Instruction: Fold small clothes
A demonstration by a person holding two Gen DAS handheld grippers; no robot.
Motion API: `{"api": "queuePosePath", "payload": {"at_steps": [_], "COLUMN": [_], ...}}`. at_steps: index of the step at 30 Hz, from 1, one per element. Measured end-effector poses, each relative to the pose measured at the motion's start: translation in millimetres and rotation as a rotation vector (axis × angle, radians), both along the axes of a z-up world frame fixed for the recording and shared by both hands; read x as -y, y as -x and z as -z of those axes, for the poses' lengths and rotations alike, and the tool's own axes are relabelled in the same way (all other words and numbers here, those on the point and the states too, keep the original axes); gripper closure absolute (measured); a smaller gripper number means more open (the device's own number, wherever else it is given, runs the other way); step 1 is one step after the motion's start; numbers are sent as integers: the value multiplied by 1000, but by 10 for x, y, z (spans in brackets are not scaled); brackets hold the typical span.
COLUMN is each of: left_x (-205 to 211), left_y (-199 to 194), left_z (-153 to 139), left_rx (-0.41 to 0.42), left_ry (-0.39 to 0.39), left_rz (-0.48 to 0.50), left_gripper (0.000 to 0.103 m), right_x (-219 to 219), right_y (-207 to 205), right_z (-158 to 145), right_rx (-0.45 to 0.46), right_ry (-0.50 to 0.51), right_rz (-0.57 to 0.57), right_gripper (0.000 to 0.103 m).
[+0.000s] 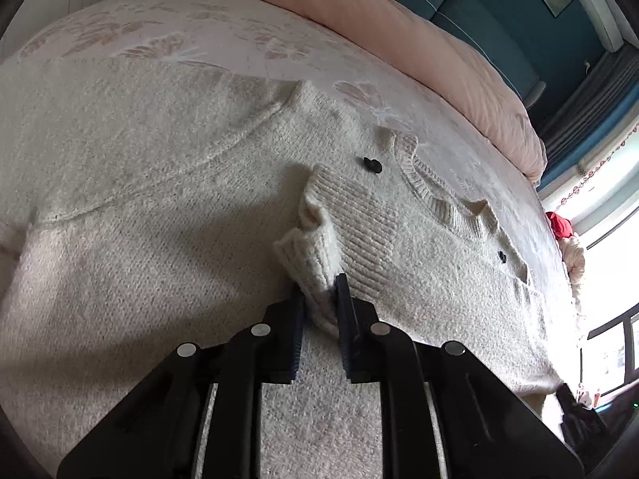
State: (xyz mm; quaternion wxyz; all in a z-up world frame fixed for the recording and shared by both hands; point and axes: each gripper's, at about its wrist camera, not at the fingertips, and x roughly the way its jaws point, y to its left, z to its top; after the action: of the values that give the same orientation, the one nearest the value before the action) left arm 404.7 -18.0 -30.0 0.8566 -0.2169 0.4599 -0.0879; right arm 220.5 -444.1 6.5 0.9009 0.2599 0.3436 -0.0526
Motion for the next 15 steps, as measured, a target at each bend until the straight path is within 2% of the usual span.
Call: {"api": "queuePosePath", "payload": {"at_steps": [2, 4, 6, 7, 8, 10, 12, 13, 15], "left_x": [44, 31, 0, -59, -69, -105, -155, -185, -267], "left_y": [-19, -2, 50, 67, 67, 68, 84, 95, 158], "left_z": [25, 68, 97, 116, 127, 147, 176, 188, 179], "left_rx": [10, 32, 55, 62, 66, 71, 80, 84, 85], "left_ry": [5, 8, 7, 12, 20, 41, 77, 101, 134], "left_rz": [2, 1, 1, -1, -4, -6, -6, -8, -26], "left_gripper": [87, 86, 86, 86, 86, 86, 86, 86, 86], "right_x": [-69, -103, -10, 39, 106, 132, 58, 19, 16], "right_y": [9, -186, -341, -449, -397, -278, -202, -238, -206], "right_z": [-82, -62, 313, 544, 639, 495, 441, 538, 531], "right_rx": [32, 14, -117, -205, -190, -137, -114, -156, -136], "right_ry": [59, 85, 86, 79, 37, 16, 76, 102, 111], "right_rz": [-22, -41, -33, -28, -15, 21, 26, 7, 11], "right_gripper": [90, 90, 90, 100, 100, 100, 99, 100, 101]}}
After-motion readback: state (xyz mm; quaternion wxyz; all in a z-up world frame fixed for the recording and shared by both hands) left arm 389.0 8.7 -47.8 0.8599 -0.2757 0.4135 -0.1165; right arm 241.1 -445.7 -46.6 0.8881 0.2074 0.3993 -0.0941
